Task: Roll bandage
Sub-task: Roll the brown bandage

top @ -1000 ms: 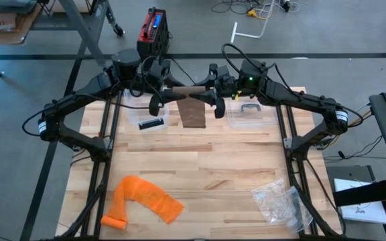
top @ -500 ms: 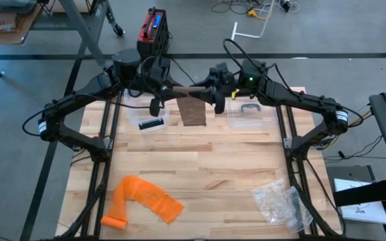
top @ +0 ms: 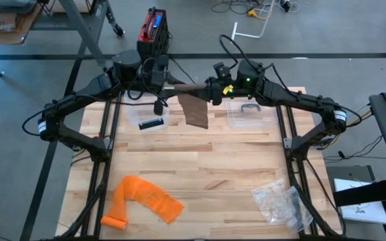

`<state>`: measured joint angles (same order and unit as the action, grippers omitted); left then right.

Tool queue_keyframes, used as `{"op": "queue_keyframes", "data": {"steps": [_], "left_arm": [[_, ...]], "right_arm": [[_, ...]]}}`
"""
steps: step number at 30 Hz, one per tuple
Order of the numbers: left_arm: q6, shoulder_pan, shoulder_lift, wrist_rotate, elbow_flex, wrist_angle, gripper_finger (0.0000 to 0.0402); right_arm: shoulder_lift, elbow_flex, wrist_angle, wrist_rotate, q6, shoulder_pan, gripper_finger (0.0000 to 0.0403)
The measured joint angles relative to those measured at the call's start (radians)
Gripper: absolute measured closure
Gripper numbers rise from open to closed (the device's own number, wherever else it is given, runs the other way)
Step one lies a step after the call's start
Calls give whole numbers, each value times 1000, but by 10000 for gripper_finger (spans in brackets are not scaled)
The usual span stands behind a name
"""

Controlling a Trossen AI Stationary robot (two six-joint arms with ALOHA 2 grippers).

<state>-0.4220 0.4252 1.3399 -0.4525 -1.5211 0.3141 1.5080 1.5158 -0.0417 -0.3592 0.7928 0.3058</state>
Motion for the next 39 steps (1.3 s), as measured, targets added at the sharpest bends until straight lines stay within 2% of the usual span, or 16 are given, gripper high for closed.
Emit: {"op": "queue_keyframes", "data": {"steps": [16, 21, 29, 39], "left_arm": [[-220, -10, -2, 26, -1, 28, 322], [-230, -31, -3, 123, 3, 27, 322], [-163, -45, -3, 157, 3, 29, 283], [91, -45, -26, 149, 4, 79, 197]], "right_arm": [[2, -2, -15, 25, 84, 2, 185], [2, -2, -12, 40, 80, 4, 204], [2, -2, -11, 51, 15, 3, 244], [-1, -1, -33, 28, -230, 1, 272]]}}
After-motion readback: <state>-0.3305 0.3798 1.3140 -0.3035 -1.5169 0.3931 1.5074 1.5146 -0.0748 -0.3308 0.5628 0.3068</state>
